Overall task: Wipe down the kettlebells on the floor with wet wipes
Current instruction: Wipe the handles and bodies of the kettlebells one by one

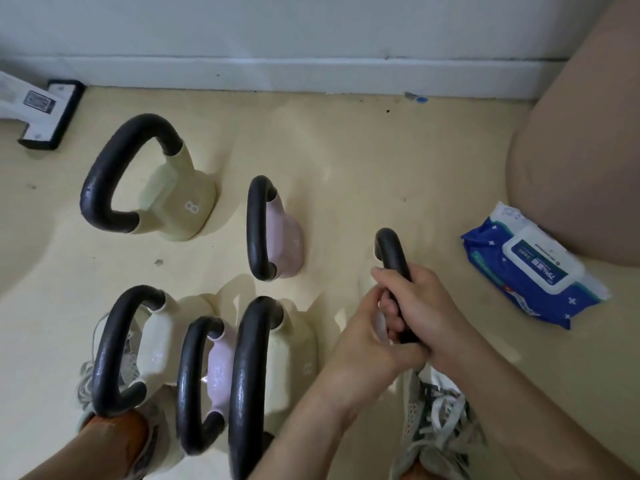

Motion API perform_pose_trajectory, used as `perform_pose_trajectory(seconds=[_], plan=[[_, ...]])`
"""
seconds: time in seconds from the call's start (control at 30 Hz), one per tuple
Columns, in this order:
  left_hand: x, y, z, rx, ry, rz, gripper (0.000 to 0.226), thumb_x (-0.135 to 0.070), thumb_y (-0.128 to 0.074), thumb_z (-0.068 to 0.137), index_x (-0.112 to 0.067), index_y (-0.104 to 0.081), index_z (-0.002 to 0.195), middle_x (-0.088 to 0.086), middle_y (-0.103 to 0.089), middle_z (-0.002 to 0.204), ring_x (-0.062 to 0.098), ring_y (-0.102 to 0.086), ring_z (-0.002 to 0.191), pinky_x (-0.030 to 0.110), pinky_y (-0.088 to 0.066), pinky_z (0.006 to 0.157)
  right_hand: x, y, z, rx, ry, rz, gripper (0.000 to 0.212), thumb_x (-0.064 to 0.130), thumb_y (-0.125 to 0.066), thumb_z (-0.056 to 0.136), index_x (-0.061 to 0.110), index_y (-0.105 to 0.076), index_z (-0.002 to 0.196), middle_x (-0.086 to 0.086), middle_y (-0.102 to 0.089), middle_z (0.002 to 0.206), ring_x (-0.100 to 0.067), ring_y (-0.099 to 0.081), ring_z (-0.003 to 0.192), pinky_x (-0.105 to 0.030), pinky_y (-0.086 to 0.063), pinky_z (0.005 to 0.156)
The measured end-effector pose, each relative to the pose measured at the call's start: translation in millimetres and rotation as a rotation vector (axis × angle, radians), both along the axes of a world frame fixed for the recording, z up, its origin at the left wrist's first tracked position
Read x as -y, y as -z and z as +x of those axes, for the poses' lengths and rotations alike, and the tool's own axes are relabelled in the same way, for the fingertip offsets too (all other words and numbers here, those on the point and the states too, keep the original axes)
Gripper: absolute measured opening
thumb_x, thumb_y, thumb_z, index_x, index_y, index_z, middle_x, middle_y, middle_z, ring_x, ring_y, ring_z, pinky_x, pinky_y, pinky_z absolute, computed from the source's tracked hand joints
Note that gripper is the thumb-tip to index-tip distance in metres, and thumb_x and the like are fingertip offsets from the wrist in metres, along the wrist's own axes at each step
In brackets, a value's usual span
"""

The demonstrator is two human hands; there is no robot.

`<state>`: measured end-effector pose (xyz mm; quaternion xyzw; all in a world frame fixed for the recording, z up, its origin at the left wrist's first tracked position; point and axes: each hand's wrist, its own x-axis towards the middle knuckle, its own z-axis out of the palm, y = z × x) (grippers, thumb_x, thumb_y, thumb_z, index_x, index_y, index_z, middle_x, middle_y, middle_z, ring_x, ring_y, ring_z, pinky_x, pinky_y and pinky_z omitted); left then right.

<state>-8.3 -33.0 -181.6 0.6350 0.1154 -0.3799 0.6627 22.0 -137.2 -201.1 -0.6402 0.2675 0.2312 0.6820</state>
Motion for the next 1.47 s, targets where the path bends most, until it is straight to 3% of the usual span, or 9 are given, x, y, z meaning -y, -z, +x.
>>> perform_pose_trajectory(seconds=[0.17, 0.33, 0.63, 0.83, 1.0, 1.1, 1.17, 1.34, 1.47], plan=[[-6, -1, 11, 0.131, 0.007, 0.103, 0.037, -0.003, -0.062, 0.061, -0.013, -0.052, 0.096, 0.002, -0.045, 0.074, 0.012, -0.046, 0.067, 0.029, -0.043, 0.062, -14, -2, 5, 0.043, 0.099, 0.033, 0.028, 0.013, -0.057, 0.089, 0.011, -0.045, 0.064, -0.005, -0.040, 0.048, -0.015, -0.036, 0.038, -0.024, -0.034, 0.041], [-18, -16, 34, 0.284, -0.035, 0.239, 0.035, -0.003, -0.065, 0.061, -0.023, -0.050, 0.086, -0.003, -0.048, 0.070, 0.010, -0.050, 0.063, 0.029, -0.048, 0.058, -33, -20, 32, 0.126, 0.091, 0.056, 0.026, 0.009, -0.054, 0.088, 0.010, -0.043, 0.064, -0.004, -0.038, 0.049, -0.015, -0.035, 0.039, -0.021, -0.034, 0.039], [-44, -8, 87, 0.483, -0.021, 0.540, 0.056, 0.000, -0.048, 0.082, -0.021, -0.038, 0.133, 0.006, -0.041, 0.110, 0.009, -0.052, 0.076, 0.011, -0.042, 0.055, -77, -13, 97, 0.156, 0.056, -0.097, 0.018, 0.012, -0.053, 0.085, 0.009, -0.048, 0.068, -0.007, -0.042, 0.057, -0.013, -0.042, 0.043, -0.016, -0.032, 0.038], [-50, -8, 97, 0.496, 0.018, 0.602, 0.044, -0.001, -0.043, 0.084, -0.012, -0.039, 0.126, 0.004, -0.036, 0.115, 0.015, -0.045, 0.088, 0.018, -0.039, 0.072, -88, -2, 111, 0.094, 0.116, -0.207, 0.015, 0.019, -0.052, 0.089, 0.006, -0.053, 0.080, -0.008, -0.050, 0.065, -0.012, -0.048, 0.045, -0.014, -0.034, 0.035], [-63, -14, 98, 0.439, 0.044, 0.549, 0.018, -0.007, -0.046, 0.087, -0.011, -0.048, 0.104, 0.003, -0.043, 0.110, -0.007, -0.036, 0.080, 0.023, -0.042, 0.073, -89, -1, 116, 0.042, 0.007, -0.242, 0.020, 0.027, -0.051, 0.092, 0.007, -0.053, 0.092, -0.008, -0.055, 0.074, -0.019, -0.055, 0.062, -0.025, -0.044, 0.054], [-78, -42, 104, 0.380, 0.070, 0.489, 0.021, -0.009, -0.044, 0.092, -0.017, -0.060, 0.102, -0.008, -0.048, 0.078, 0.006, -0.051, 0.069, 0.024, -0.048, 0.068, -81, -13, 115, 0.090, -0.145, -0.553, 0.050, 0.040, -0.050, 0.091, 0.012, -0.043, 0.133, -0.011, -0.049, 0.127, -0.027, -0.055, 0.107, -0.035, -0.046, 0.088], [-93, -67, 109, 0.318, 0.006, 0.399, 0.029, -0.008, -0.044, 0.092, -0.026, -0.066, 0.096, -0.009, -0.054, 0.073, 0.012, -0.058, 0.066, 0.026, -0.053, 0.069, -78, -43, 111, 0.278, -0.171, -0.652, 0.051, 0.044, -0.046, 0.094, 0.019, -0.041, 0.138, -0.006, -0.039, 0.139, -0.025, -0.043, 0.127, -0.035, -0.036, 0.104], [-128, -146, 110, 0.337, -0.141, 0.172, 0.015, -0.002, -0.057, 0.091, -0.006, -0.068, 0.100, 0.013, -0.070, 0.088, 0.023, -0.068, 0.079, 0.042, -0.058, 0.081, -81, -140, 93, 0.267, -0.576, 0.068, 0.056, 0.070, -0.035, 0.088, 0.035, -0.062, 0.123, 0.006, -0.068, 0.120, -0.017, -0.062, 0.115, -0.039, -0.042, 0.103], [-152, -212, 92, 0.456, -0.087, 0.183, 0.024, 0.007, -0.055, 0.085, -0.006, -0.066, 0.101, 0.009, -0.068, 0.084, 0.015, -0.066, 0.070, 0.021, -0.053, 0.056, -90, -210, 75, 0.433, -0.674, -0.031, 0.043, 0.051, -0.055, 0.082, 0.017, -0.072, 0.103, -0.005, -0.072, 0.097, -0.019, -0.067, 0.090, -0.034, -0.051, 0.082]])
